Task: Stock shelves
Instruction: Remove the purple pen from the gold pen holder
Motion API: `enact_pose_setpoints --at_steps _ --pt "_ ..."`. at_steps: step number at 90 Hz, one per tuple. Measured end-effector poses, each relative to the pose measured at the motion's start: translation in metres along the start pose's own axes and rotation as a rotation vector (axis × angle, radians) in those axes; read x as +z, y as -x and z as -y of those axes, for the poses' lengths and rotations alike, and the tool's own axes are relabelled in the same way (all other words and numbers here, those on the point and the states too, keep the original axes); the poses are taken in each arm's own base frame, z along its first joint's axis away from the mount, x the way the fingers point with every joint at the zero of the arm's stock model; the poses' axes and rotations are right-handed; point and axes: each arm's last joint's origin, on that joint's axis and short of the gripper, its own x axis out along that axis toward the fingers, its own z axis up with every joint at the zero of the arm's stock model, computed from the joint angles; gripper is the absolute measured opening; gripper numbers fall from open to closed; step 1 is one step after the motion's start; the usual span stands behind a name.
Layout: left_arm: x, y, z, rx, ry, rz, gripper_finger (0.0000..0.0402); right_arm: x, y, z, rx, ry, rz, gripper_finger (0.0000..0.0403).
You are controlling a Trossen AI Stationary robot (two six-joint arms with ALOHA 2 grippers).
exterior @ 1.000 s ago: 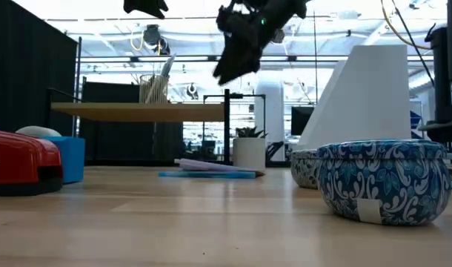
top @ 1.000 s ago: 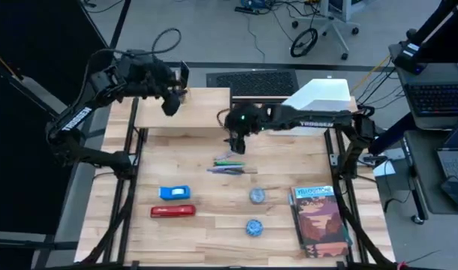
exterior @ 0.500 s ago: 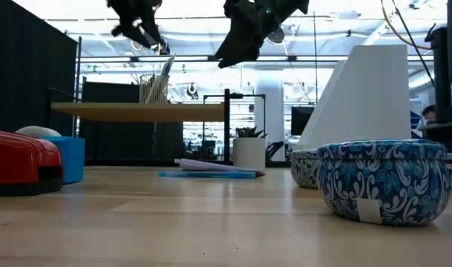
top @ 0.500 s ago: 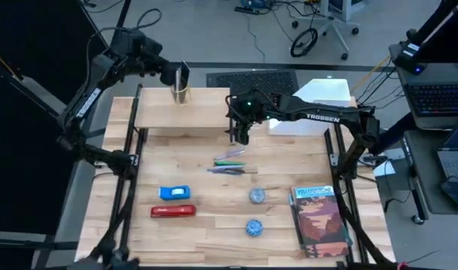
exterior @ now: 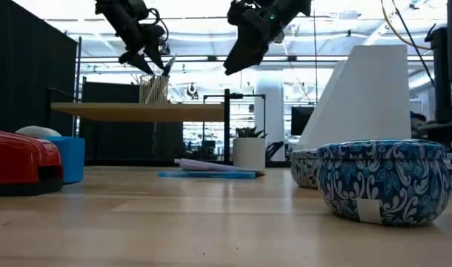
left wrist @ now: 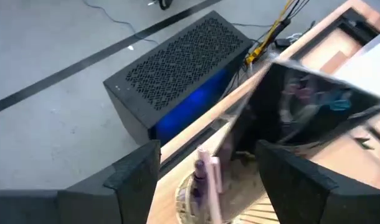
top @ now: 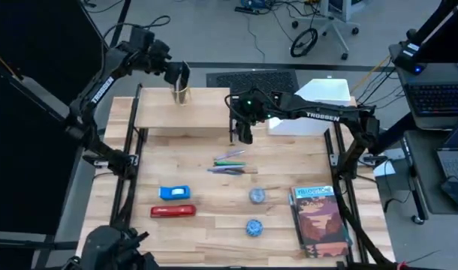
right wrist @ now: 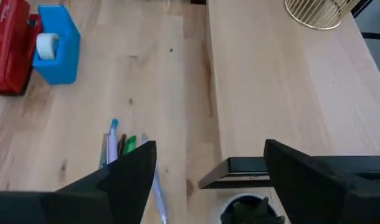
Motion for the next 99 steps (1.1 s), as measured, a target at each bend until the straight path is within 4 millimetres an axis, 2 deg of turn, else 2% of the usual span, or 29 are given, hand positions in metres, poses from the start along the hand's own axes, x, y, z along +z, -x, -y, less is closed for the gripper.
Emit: enact_pose_setpoints --at_steps 35,54,99 --pt "-0.004 -0.005 -0.008 0.083 0.017 -0.021 0.021 0.0 0.0 0.002 -0.005 -0.003 0.006 0.0279" --pt "-0.011 -0.014 -0.01 0.064 0.025 -0.04 0.0209 0.001 0.0 0.002 -0.007 -0.006 0.013 0.0279" --pt "-0.008 -0.014 -0.009 0.057 0.033 -0.005 0.0209 0.003 0.0 0.003 -0.017 -0.014 0.032 0.0279"
